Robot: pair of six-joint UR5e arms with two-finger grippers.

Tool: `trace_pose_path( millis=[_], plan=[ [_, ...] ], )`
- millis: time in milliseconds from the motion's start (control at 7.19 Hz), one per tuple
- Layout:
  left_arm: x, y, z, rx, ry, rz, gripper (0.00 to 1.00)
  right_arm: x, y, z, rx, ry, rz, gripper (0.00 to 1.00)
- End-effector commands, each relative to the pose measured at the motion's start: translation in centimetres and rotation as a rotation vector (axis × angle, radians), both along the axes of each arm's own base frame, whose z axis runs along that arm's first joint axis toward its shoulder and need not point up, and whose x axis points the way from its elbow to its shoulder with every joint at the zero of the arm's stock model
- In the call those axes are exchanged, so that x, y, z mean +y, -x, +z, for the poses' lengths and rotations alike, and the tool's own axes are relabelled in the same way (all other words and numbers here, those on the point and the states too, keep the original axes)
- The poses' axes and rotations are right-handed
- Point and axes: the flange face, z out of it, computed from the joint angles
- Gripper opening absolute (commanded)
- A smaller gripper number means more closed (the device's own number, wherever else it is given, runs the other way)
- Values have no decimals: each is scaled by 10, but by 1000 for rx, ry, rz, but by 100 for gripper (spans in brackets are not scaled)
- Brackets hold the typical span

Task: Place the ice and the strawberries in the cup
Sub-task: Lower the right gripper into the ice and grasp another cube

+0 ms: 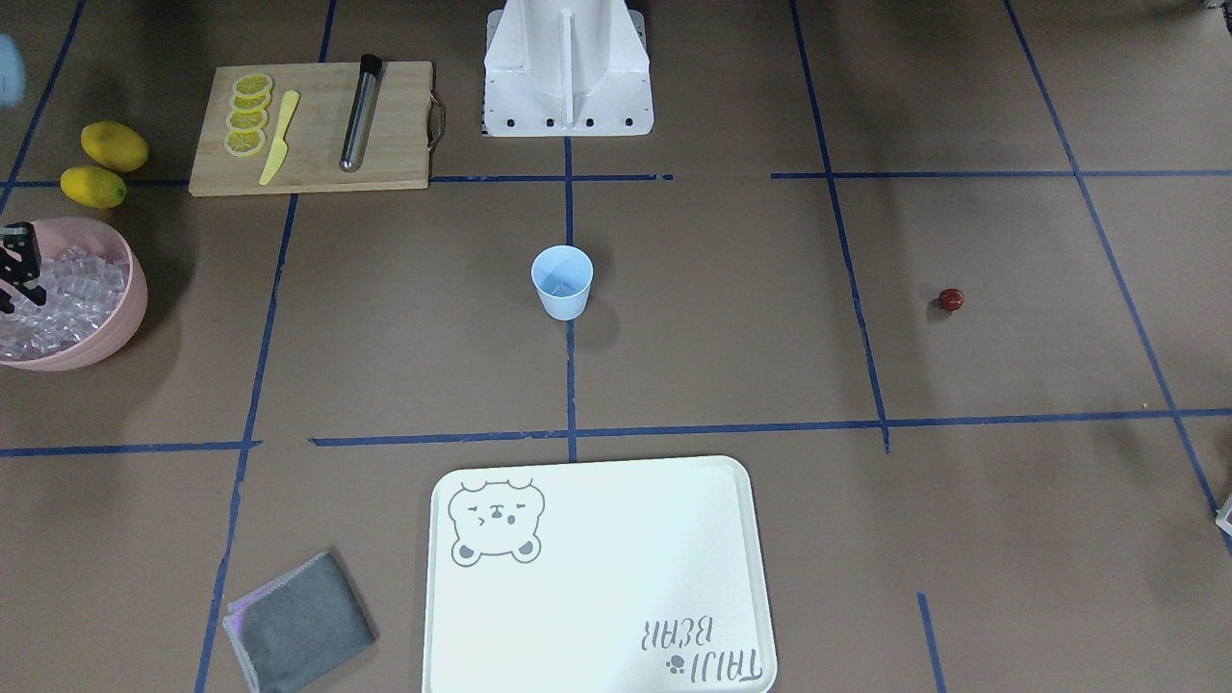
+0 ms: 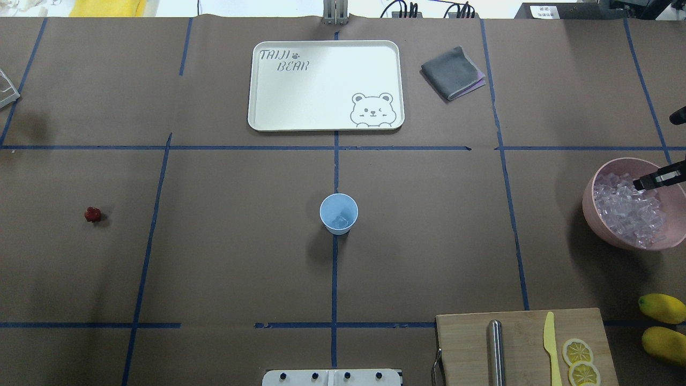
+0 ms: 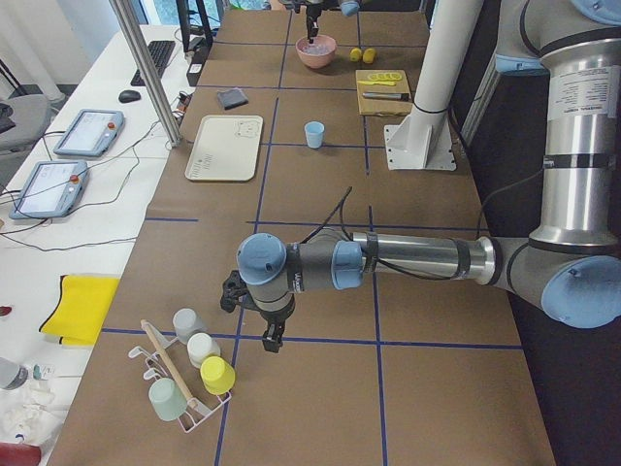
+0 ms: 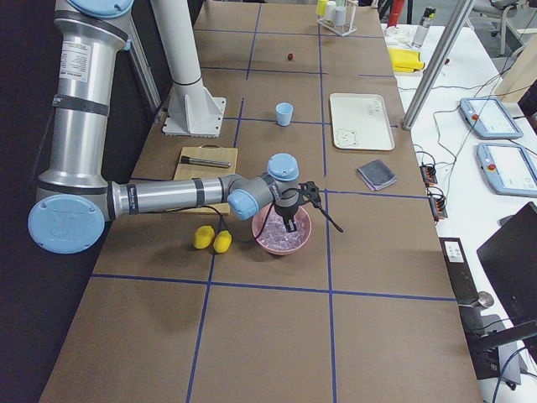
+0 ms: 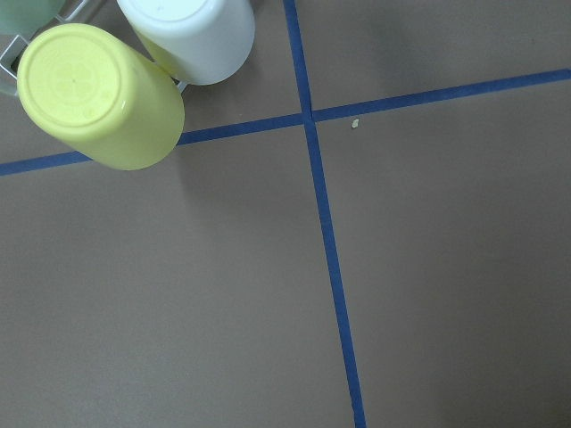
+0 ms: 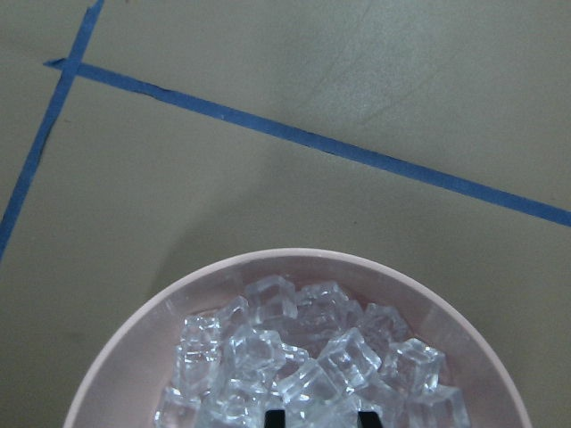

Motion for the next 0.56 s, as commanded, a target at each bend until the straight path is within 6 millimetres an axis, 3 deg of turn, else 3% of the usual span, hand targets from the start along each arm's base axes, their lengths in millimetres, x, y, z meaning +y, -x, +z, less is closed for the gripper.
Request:
trace_pose_path(
  millis=[0,278,417],
  plan=[
    [0,0,0,0,1,0,100,2,-27,-47,16,43,47,0],
    [0,0,-1,0,0,0,100,12,-31,-106,32,79,49,0],
    [0,0,-1,0,0,0,100,3,-28,-123,33,79,50,0]
  ],
)
